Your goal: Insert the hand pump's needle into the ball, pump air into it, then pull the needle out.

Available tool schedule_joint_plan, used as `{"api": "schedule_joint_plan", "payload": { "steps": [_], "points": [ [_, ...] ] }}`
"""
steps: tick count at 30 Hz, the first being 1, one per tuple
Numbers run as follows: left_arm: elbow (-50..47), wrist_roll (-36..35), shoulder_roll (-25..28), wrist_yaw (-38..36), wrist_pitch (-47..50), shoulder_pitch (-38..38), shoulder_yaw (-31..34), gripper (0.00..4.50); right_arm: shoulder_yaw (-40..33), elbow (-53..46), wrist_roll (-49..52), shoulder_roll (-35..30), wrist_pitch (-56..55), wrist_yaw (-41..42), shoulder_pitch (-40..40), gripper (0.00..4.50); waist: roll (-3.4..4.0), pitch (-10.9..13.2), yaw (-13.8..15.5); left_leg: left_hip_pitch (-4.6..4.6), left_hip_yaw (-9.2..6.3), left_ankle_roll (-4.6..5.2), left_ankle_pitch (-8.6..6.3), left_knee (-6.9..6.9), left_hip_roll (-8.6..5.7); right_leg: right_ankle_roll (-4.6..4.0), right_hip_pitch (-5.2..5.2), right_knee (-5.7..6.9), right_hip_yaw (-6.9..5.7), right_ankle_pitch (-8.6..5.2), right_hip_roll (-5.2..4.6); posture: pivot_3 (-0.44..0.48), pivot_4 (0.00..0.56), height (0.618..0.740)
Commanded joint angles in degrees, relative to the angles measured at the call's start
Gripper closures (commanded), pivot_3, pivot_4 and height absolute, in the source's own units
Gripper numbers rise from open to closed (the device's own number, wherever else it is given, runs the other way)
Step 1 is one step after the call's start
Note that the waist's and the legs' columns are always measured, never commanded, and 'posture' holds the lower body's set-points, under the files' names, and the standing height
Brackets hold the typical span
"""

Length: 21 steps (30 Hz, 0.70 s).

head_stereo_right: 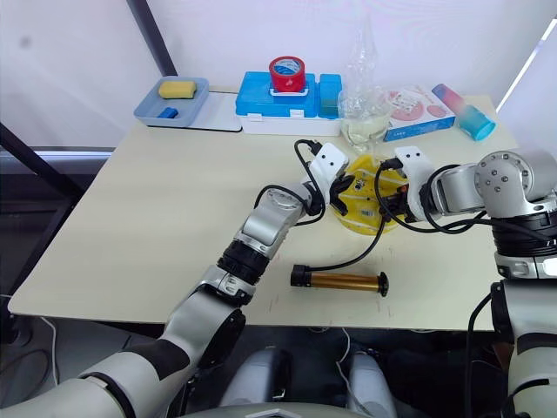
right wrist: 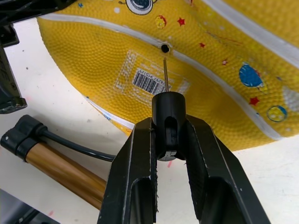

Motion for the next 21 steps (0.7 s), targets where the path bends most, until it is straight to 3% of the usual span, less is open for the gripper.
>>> {"api": "schedule_joint_plan", "payload": {
  "steps": [1,21],
  "points": [
    [-2.5,0.1,-0.8,0.2,-0.7,0.1,-0.7,4.47,0.4,0.4,-1.8,0.4,0.4,1.6,-1.9,4.19,0.00,0.0,0.0,0.00,0.00,0.00,0.00,0.00,0.00,0.00,0.00,0.00,0.00,0.00,0.00,0.000,0.150,0.729],
    [-2.5,-0.2,-1.0,-0.3,-1.0,0.2,-1.0,4.47,2.2,2.3,-13.9,4.2,0.4,10.7,-3.3,4.19,0.01,0.0,-0.1,0.00,-0.06,-0.01,0.00,0.00,-0.08,0.01,0.01,0.01,0.03,0.01,0.05,0.000,0.150,0.729]
  ]
}}
